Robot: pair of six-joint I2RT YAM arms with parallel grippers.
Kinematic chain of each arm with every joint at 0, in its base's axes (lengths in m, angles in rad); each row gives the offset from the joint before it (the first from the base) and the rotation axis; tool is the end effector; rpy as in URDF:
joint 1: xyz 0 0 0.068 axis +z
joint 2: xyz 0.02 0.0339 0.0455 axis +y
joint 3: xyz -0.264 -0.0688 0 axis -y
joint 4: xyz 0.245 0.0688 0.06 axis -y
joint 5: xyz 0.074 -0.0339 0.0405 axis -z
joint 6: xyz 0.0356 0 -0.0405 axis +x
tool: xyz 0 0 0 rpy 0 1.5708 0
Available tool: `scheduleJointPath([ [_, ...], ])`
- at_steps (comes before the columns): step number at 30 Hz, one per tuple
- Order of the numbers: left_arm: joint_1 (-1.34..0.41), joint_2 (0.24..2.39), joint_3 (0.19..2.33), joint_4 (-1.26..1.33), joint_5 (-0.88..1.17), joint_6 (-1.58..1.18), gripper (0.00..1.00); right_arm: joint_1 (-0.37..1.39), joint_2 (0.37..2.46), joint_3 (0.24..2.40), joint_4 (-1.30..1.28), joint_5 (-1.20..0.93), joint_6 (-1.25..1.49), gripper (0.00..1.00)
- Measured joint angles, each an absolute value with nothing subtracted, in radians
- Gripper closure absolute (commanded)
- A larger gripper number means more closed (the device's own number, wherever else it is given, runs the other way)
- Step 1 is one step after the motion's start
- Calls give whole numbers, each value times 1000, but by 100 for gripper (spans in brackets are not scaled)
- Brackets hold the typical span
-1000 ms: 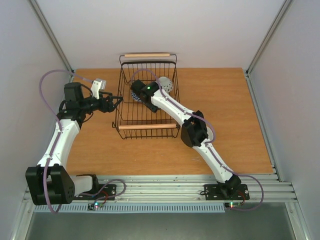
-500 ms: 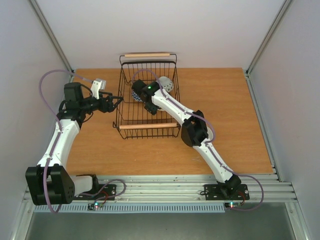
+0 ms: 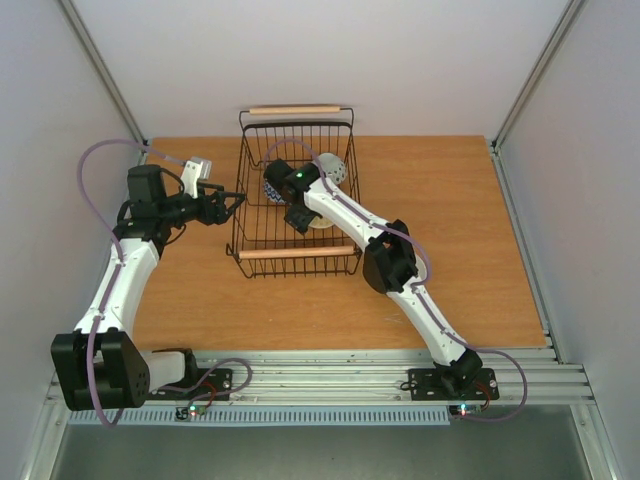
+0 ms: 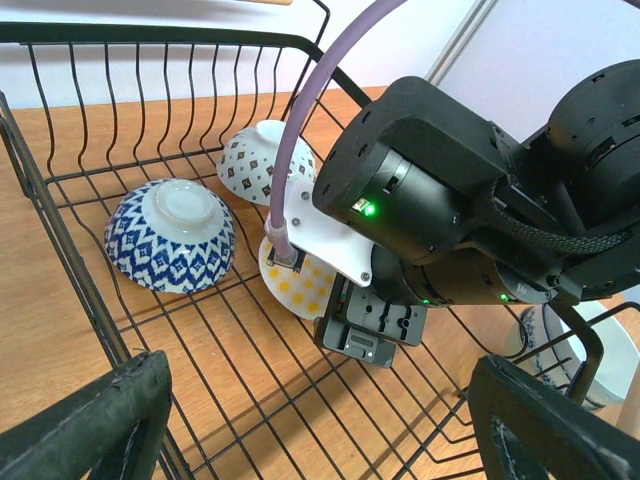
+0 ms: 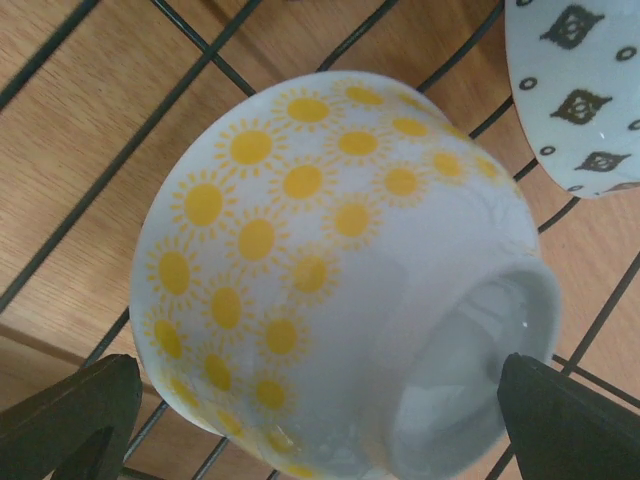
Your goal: Load the bowls into the dish rack
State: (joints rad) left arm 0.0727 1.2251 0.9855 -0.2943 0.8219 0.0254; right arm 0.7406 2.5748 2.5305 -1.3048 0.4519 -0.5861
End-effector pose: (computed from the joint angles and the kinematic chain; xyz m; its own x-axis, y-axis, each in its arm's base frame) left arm 0.2685 -0.0066 0.3120 -0.4927 -0.0185 -0.8700 0.5921 0.7255 -0.3508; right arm 0.3894 0.3350 0.2009 -0.3033 -0.9515 0.0524 -0.8449 0.2431 -0.4765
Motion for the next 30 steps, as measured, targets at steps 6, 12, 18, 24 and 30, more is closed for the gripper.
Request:
scheduleJointPath([
  [6, 73, 1224, 986, -294, 822, 25, 18, 741, 2534, 2486, -1283, 414, -585, 1],
  [12, 75, 1222, 986, -294, 823, 25, 18, 740, 2370, 2328, -1208, 361, -572, 1],
  [18, 75, 1222, 986, -294, 824, 25, 18, 740, 2083, 2125, -1062, 348, -523, 1],
  [24, 78, 1222, 986, -294, 826, 25, 18, 723, 1725, 1780, -895, 386, -418, 14],
  [30, 77, 1222, 986, -294, 828, 25, 18, 656, 1411, 1457, -847, 445, -247, 39],
])
